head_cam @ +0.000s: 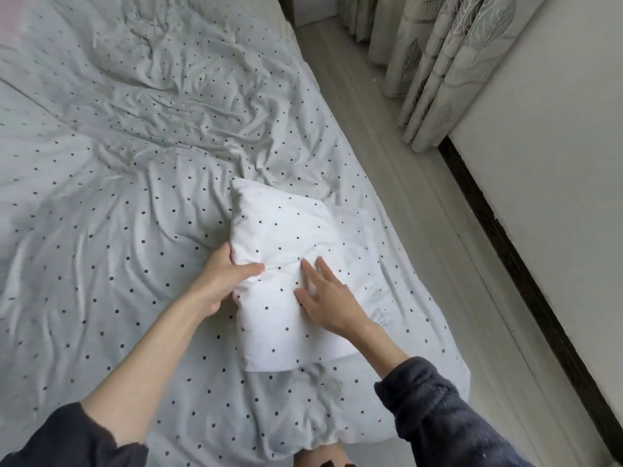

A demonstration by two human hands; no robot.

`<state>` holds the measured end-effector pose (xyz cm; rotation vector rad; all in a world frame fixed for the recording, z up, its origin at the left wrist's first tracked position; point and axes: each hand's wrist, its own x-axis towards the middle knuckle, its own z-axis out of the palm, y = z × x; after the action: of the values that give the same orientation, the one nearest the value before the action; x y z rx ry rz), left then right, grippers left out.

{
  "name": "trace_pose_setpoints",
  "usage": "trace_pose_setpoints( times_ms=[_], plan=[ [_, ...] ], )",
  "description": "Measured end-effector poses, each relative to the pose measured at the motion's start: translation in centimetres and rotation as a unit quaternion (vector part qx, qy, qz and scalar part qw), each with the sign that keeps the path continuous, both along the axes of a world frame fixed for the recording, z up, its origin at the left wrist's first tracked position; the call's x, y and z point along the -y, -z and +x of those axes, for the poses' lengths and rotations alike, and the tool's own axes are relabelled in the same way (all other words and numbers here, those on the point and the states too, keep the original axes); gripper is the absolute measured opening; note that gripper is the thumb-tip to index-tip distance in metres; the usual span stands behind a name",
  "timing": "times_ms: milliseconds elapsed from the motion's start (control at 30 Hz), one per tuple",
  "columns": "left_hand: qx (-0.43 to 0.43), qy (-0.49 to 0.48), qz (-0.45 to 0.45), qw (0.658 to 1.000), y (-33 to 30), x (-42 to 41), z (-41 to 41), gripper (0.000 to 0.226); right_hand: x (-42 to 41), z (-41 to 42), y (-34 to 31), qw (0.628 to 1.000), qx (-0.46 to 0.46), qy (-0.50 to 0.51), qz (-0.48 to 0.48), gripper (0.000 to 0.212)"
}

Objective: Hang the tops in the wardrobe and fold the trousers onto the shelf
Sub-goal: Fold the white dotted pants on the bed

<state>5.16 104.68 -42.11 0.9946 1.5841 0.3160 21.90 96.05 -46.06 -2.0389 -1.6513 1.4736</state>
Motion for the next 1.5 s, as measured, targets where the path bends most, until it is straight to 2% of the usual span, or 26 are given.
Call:
trace_pose_setpoints(
  times_ms=[133,233,300,367,400,467,500,567,600,633,667,767,833,900,967,1000,1100,1233,1300,1400,1500],
  plan=[
    [0.0,0.018,0.064,0.998,-4.3,-0.4,-2.2,0.035,-1.2,-3.2,-0.6,0.978,-0.199,0.067,-0.018,0.06],
    [0.018,0.064,0.097,0.993,-5.7,-0.3,-0.3,0.038,-1.9,-2.4,-0.7,0.926,-0.328,0.176,-0.062,0.046],
    [0.037,0.127,0.093,0.987,-5.9,0.0,2.1,0.047,-1.7,0.2,-0.5,0.884,-0.398,0.223,-0.105,0.045],
    [0.062,0.236,0.054,0.968,-5.4,0.6,4.5,0.053,-1.0,3.9,-0.1,0.851,-0.438,0.264,-0.121,0.065],
    [0.056,0.318,0.043,0.946,-4.5,1.1,5.8,0.052,-0.7,6.0,-0.1,0.834,-0.445,0.306,-0.115,0.07],
    [-0.001,0.49,0.055,0.87,-2.0,2.6,7.9,0.053,0.2,9.6,-0.3,0.812,-0.419,0.392,-0.106,0.063],
    [-0.054,0.563,0.065,0.822,-0.4,3.3,8.2,0.054,0.6,10.8,-0.2,0.822,-0.377,0.414,-0.106,0.057],
    [-0.157,0.661,0.088,0.728,2.8,4.6,8.7,0.056,1.7,12.6,1.2,0.884,-0.236,0.388,-0.113,0.057],
    [-0.187,0.678,0.107,0.702,4.1,4.9,8.7,0.056,2.1,13.0,2.2,0.909,-0.164,0.363,-0.123,0.062],
    [-0.192,0.674,0.133,0.701,5.3,5.1,8.8,0.053,2.5,13.0,3.3,0.924,-0.104,0.344,-0.13,0.065],
    [-0.172,0.647,0.171,0.723,5.8,5.2,8.5,0.048,2.7,12.5,4.2,0.935,-0.051,0.326,-0.13,0.066],
    [-0.066,0.462,0.251,0.848,6.8,4.4,8.5,0.032,3.2,10.4,6.1,0.952,0.035,0.291,-0.089,0.064],
    [-0.086,0.326,0.257,0.906,7.1,3.3,8.0,0.026,3.6,9.1,6.9,0.953,0.038,0.285,-0.095,0.07],
    [-0.106,0.211,0.185,0.954,7.6,1.9,7.9,0.03,4.0,8.8,7.5,0.952,0.042,0.283,-0.106,0.073],
    [-0.044,0.11,0.038,0.992,7.7,0.6,8.5,0.035,4.1,9.0,7.5,0.958,0.074,0.265,-0.085,0.071],
    [-0.022,0.077,-0.006,0.997,8.0,0.0,8.7,0.033,4.2,9.0,7.2,0.962,0.105,0.245,-0.06,0.068],
    [-0.049,0.071,-0.006,0.996,8.5,-1.5,10.1,0.042,4.5,8.9,7.0,0.971,0.159,0.181,-0.003,0.065],
    [-0.058,0.088,-0.046,0.993,8.9,-2.3,11.7,0.054,4.4,8.8,7.2,0.981,0.1,0.164,-0.013,0.069],
    [-0.04,0.109,-0.088,0.989,9.1,-2.1,11.7,0.053,4.3,9.2,7.3,0.98,0.067,0.187,-0.022,0.068],
    [-0.022,0.089,-0.128,0.987,8.6,-2.0,11.3,0.036,4.0,9.9,7.3,0.968,0.018,0.251,-0.01,0.052],
    [-0.011,0.067,-0.146,0.987,8.0,-2.3,10.0,0.023,3.6,11.4,7.2,0.922,0.025,0.387,-0.008,0.047]
  ],
)
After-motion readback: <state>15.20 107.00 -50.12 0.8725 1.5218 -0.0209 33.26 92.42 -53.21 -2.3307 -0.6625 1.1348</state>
